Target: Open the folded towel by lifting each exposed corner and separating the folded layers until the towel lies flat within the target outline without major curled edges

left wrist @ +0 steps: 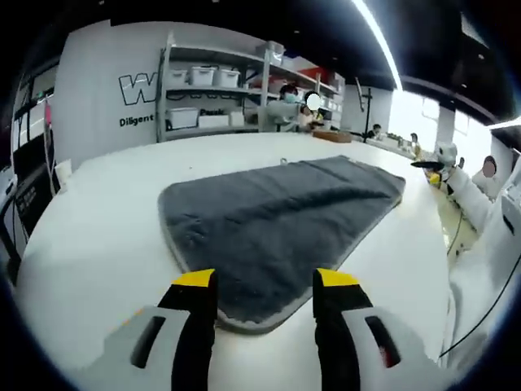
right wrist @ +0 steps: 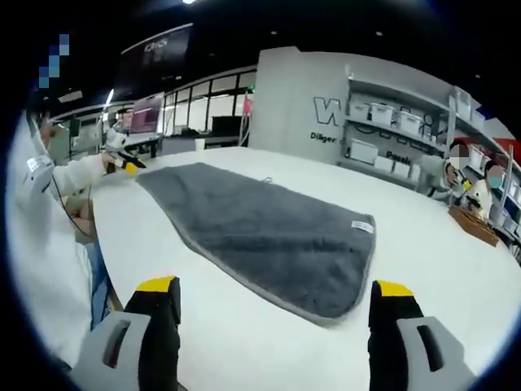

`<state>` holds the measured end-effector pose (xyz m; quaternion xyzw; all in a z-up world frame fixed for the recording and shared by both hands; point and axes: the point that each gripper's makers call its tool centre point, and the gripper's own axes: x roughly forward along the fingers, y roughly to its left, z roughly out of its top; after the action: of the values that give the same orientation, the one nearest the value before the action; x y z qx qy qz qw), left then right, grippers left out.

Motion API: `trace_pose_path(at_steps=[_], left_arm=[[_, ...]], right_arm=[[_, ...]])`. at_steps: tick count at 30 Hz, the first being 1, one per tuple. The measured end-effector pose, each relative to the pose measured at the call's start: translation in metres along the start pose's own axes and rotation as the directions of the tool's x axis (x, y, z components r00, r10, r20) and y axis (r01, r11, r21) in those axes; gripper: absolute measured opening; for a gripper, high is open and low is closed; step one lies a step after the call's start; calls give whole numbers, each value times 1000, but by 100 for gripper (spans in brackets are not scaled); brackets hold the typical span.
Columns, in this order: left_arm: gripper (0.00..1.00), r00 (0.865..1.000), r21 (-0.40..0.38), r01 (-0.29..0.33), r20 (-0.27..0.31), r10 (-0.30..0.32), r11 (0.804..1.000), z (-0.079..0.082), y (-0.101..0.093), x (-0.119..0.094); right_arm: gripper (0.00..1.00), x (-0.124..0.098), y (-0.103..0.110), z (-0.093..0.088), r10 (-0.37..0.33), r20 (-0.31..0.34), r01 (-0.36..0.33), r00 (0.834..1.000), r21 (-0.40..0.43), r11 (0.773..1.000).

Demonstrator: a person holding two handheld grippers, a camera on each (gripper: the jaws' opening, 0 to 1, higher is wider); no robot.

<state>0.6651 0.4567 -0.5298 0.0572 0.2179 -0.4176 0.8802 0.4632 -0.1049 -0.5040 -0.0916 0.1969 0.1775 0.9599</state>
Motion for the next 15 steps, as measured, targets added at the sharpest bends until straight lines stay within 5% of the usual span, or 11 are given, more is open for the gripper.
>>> trace_pose_path(at_steps=[6,9,15], left_arm=[[38,998,33,-13,-63,15,999,-14,8,16],[28,992,62,-29,-118,36,998,-28,16,18],[17,994,52,-23,-101,28,998,-27,20,12]], right_arm=[[96,2,1,2,4,1,-4,1000,6,1000],[96,4,2,2,9,-6,-9,1000,5,1000],[96,8,4,1,16,-21,-16,1000,4,1000]])
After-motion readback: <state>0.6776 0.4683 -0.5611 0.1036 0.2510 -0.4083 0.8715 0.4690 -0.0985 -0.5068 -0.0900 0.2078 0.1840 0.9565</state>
